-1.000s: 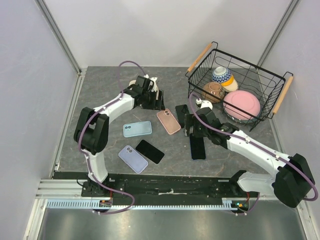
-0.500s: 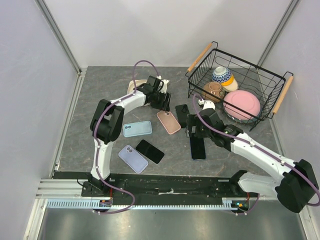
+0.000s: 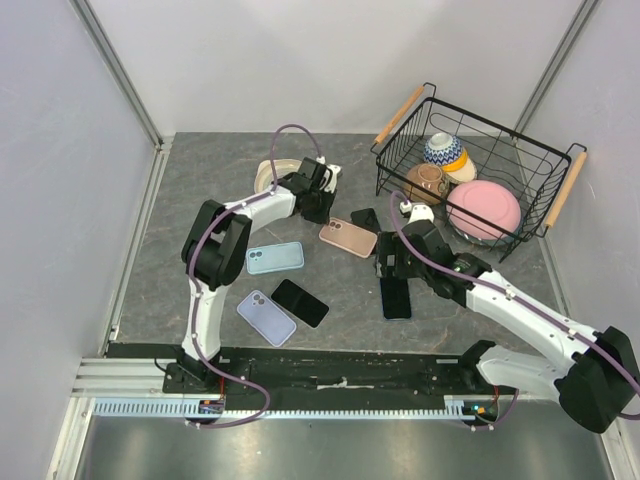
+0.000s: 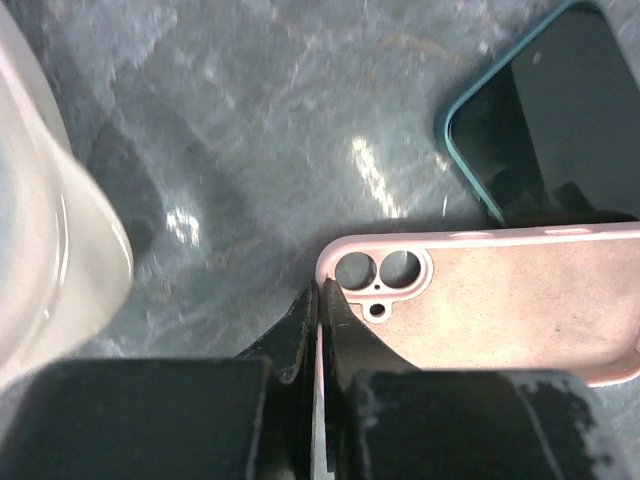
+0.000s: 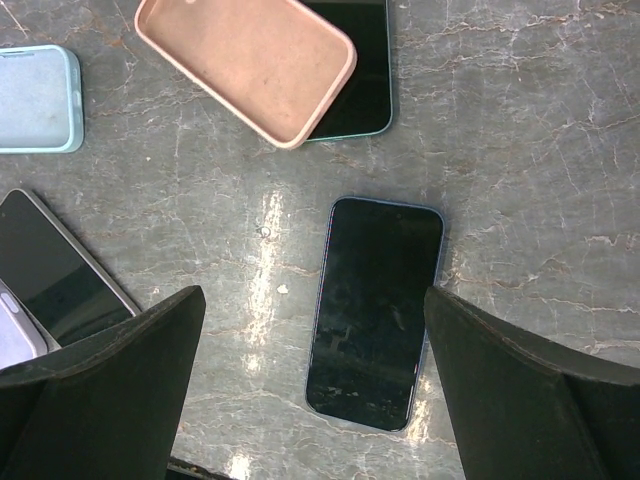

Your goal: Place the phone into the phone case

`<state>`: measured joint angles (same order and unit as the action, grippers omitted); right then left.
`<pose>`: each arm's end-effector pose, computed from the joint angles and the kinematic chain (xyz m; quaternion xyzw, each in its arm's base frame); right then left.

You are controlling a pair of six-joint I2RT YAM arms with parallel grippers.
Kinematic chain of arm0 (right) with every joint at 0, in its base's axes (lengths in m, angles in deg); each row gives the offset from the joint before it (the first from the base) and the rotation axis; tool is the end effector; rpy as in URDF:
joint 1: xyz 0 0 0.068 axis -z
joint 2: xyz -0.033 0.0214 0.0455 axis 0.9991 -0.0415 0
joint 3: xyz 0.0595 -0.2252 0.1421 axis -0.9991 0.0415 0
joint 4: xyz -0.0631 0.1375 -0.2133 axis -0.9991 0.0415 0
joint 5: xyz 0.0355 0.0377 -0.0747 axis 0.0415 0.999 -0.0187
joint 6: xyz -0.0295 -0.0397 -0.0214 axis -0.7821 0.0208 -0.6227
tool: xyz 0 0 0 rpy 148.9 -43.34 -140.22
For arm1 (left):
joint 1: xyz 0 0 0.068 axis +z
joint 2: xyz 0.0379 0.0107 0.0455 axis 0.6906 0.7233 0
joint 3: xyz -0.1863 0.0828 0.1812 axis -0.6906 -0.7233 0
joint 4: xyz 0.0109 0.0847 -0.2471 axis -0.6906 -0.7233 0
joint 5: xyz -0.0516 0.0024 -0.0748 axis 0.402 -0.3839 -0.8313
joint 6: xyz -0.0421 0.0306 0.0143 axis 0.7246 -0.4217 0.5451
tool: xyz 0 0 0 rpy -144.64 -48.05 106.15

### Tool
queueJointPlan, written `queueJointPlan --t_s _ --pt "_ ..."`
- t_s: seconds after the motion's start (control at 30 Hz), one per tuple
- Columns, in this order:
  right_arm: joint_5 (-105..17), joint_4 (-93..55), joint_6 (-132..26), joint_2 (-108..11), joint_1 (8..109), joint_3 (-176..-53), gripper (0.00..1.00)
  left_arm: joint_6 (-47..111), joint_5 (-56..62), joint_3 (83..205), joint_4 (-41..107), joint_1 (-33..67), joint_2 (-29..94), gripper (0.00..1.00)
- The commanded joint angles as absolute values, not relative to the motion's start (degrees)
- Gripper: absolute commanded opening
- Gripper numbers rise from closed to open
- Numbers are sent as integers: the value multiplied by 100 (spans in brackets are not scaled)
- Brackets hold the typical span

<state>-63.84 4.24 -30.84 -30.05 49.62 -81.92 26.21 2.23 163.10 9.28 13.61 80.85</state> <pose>0.1848 0.1346 0.2475 -0.0284 0.9138 0.1348 0.3822 0.4035 -0.2400 0.1592 0.2200 0.9244 -0.1654 0.2639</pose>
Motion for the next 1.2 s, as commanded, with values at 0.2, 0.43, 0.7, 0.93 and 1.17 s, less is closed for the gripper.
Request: queueJointPlan --t_s 0.2,0.43,0.7,0.93,1.17 --pt "-6352 466 -3102 -2720 4992 -8154 98 3716 801 14501 630 1291 6564 2" --pt "-6352 475 -3146 -2782 4992 -8137 98 4384 994 13649 402 1291 5895 2" --pt "-6316 484 -3129 -2826 4992 -8049 98 4728 1109 13226 261 1256 5421 14" --pt "-6317 660 -2786 -2422 5053 -7900 98 4333 1242 13138 453 1212 4577 60" --pt "-6185 1028 -2426 -1754 5193 -7461 98 3675 -382 13322 1376 1212 4304 66"
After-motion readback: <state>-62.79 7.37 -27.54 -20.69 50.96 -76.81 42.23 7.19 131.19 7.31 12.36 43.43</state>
